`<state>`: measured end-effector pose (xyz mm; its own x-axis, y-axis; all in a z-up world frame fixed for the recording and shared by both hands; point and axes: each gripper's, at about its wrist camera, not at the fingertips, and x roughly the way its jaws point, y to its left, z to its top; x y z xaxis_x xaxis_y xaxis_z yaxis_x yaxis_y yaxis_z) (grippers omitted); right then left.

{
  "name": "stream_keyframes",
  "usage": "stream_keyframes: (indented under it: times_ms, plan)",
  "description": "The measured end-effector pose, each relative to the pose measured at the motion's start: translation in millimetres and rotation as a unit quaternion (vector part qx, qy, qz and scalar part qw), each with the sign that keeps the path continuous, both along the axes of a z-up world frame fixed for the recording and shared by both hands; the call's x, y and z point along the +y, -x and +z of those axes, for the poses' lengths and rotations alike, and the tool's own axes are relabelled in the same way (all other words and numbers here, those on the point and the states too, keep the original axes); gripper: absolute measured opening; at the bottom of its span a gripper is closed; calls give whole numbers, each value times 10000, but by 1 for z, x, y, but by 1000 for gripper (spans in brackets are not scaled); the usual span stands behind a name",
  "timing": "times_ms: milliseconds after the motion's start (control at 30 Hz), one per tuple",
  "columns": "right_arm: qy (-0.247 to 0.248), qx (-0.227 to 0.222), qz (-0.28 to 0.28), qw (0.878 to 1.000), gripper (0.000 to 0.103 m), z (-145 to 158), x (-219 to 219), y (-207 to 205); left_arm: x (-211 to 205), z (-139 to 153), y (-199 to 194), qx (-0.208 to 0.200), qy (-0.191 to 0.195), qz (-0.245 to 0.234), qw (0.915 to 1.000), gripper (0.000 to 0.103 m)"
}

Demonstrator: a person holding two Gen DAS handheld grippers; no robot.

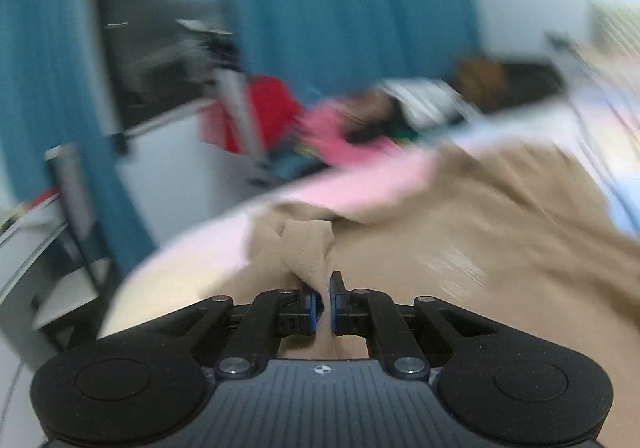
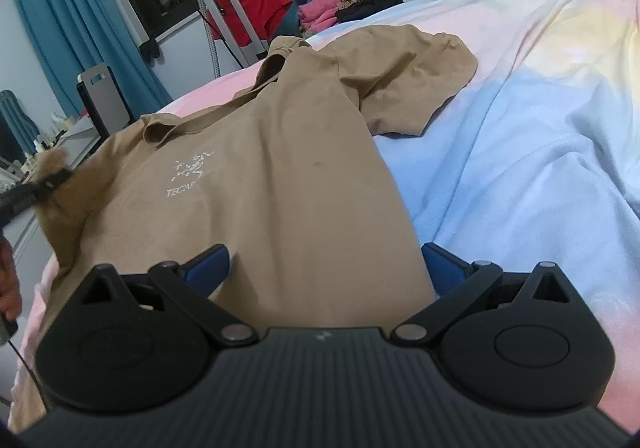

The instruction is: Fold clothes

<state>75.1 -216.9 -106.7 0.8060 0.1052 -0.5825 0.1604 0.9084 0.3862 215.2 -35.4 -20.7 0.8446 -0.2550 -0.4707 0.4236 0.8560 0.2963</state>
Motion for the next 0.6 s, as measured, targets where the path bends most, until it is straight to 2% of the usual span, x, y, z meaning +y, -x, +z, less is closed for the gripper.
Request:
stream_keyframes:
  times_ms: [100,133,167,200,267,300,367,433,500,533,600]
  plan:
    - [-11,8,-3,10000,103,1,0,1,-25,-21,6,715,-354,-508,9955,21]
    - [-30,12,-6,10000,103,1,-1,2,-24,-25,8,774,-368,-575,9947,22]
    - [-53,13,-10,10000,103,1,-2,2,-23,-29,11,833,-382,-641,9937,29]
    - [-85,11,-16,10000,103,1,-3,2,-22,-33,14,891,-393,-705,9927,45]
    - [-148,6,-28,9999,103,2,-5,3,-10,-27,24,895,56,-568,9943,62]
    - [-180,4,-34,9998,103,2,-6,4,-4,-24,30,897,282,-498,9943,64]
    - [-223,-6,-43,9997,103,2,-7,4,17,-12,24,968,1047,-119,9897,66]
    - [-275,-8,-52,9996,103,2,-8,4,39,1,18,1031,1804,262,9778,71]
    - [-326,0,-60,9994,103,1,-9,3,59,8,7,1096,2428,719,9612,73]
    - [-336,6,-66,9994,103,1,-10,3,67,9,-2,1130,2675,984,9518,73]
    - [-358,16,-82,9993,103,0,-10,3,79,5,-12,1291,2791,1346,9420,71]
